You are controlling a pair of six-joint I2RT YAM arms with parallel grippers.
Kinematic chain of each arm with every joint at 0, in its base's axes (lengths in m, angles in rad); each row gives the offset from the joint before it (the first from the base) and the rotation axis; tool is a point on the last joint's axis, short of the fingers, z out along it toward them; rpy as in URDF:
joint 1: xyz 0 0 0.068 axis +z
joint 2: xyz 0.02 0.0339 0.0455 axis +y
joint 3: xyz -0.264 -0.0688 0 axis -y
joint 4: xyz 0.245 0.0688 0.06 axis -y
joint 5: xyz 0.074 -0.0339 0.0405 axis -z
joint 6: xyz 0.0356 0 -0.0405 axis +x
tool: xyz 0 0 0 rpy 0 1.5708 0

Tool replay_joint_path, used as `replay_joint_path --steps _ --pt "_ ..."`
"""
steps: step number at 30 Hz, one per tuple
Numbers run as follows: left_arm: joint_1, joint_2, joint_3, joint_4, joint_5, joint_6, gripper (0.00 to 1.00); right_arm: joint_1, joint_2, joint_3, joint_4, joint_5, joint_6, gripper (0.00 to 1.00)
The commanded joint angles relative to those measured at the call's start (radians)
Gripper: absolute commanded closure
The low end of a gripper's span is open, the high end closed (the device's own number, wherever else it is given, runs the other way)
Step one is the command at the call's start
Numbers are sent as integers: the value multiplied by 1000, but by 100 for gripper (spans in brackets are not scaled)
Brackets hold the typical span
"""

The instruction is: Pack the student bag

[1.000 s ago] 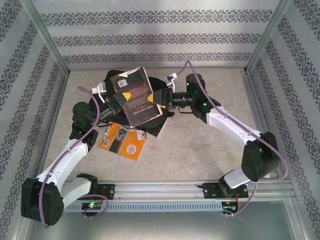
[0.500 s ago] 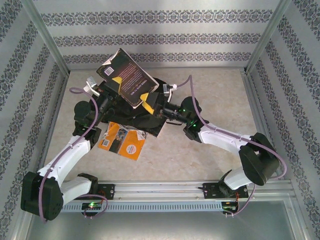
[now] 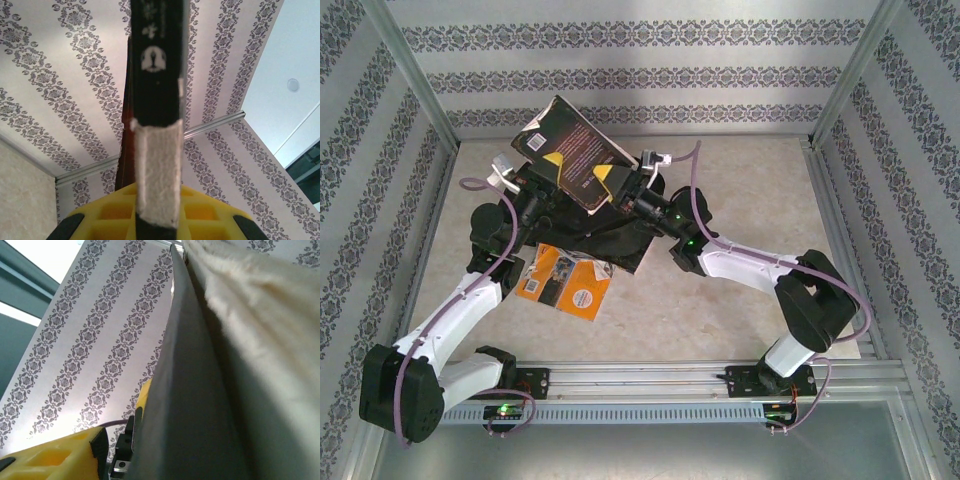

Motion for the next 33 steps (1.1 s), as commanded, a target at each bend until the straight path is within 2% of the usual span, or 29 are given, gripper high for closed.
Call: replay_joint_path --steps 1,4,8,13,15,16,17,19,21,25,27,30,33 --pt "-17 -25 20 42 -16 27 100 14 0 39 16 21 -44 44" --pt "-27 -23 18 39 -19 38 100 16 -13 34 -31 41 -68 46" --pt "-40 -21 11 30 -25 55 100 16 -14 34 -69 69 -85 56" --pt "-54 -22 -3 19 -25 75 100 1 -16 31 -113 102 -94 88" --pt "-56 -32 -15 -15 -33 93 100 -21 -27 14 -112 96 -90 98" --pt "-56 -45 -18 -52 -38 118 94 -40 -40 0 -118 86 -93 100" --pt "-54 -55 -15 -84 -36 157 85 -57 -57 -14 -135 73 -98 100" --pt "-55 -69 28 -250 -13 276 63 -116 -120 -50 -239 45 -130 100" --pt "-56 -41 116 -431 44 410 53 -169 -204 -81 -421 34 -207 100" --pt "-70 117 275 -687 165 598 47 -238 -376 -94 -846 113 -453 100" --pt "-97 206 366 -833 164 718 45 -259 -451 -83 -1043 202 -562 100" --pt "-187 325 513 -1026 59 923 41 -307 -559 -98 -1231 352 -617 100" --pt "-290 471 690 -1197 -62 1090 36 -403 -635 -141 -1317 340 -599 100"
